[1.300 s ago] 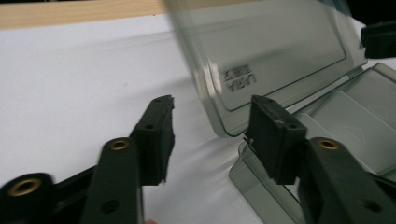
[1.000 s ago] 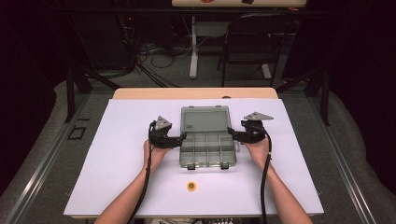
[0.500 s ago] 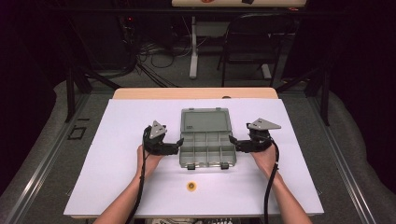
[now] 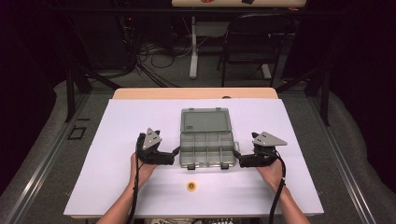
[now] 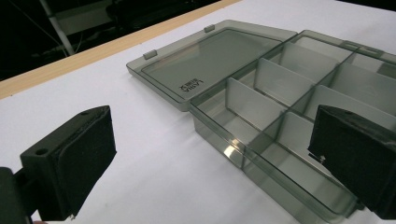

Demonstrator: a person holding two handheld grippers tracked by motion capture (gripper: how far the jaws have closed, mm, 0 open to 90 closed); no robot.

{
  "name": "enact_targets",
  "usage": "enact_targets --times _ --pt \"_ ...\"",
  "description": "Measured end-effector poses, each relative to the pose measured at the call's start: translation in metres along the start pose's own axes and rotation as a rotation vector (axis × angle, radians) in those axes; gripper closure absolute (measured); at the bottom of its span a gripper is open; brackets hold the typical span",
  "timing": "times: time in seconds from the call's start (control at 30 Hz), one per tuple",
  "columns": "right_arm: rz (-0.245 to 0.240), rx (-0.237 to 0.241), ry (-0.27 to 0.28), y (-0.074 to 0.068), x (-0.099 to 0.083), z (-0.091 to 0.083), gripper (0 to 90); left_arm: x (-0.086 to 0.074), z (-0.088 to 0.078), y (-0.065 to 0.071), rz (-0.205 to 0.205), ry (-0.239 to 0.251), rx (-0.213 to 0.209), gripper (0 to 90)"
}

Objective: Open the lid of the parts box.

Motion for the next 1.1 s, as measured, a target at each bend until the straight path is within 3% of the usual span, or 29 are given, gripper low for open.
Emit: enact_targets --times 0.2,0.3,0.47,0.63,0.7,0.97,1.1 --pt "0.002 -0.009 0.029 -0.002 -0.004 -0.011 0.0 -0.009 -0.012 0.007 0.028 -0.017 0.016 0.3" --pt "-0.004 -0.014 0.042 -0.002 -0.004 -0.016 0.0 -0.010 -0.015 0.009 0.019 -0.012 0.016 0.3" --pt "0.009 -0.009 0.060 -0.004 -0.008 -0.023 0.0 -0.014 -0.017 0.016 0.018 -0.018 0.006 0.3" --pt "-0.003 -0.009 0.065 -0.005 -0.013 -0.028 0.0 -0.014 -0.020 0.023 0.051 -0.023 0.002 0.2" --pt "0.004 -0.008 0.074 -0.005 -0.012 -0.029 0.0 -0.015 -0.022 0.026 0.042 -0.022 -0.008 0.2" --pt "0.002 0.003 0.066 -0.007 -0.018 -0.035 0.0 -0.020 -0.026 0.035 0.076 -0.039 -0.012 0.2" --pt "0.010 0.004 0.098 -0.010 -0.014 -0.040 0.0 -0.022 -0.028 0.039 0.082 -0.049 -0.028 0.2"
Point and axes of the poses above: each handheld gripper's, and its own axes: z roughly forward along the jaws, x roughly out of its top, y roughly to its right, the point moved 10 cm from there along z, roughly forward along the jaws, and after that the axes turned 7 degrees about z, right-handed, at the moved point
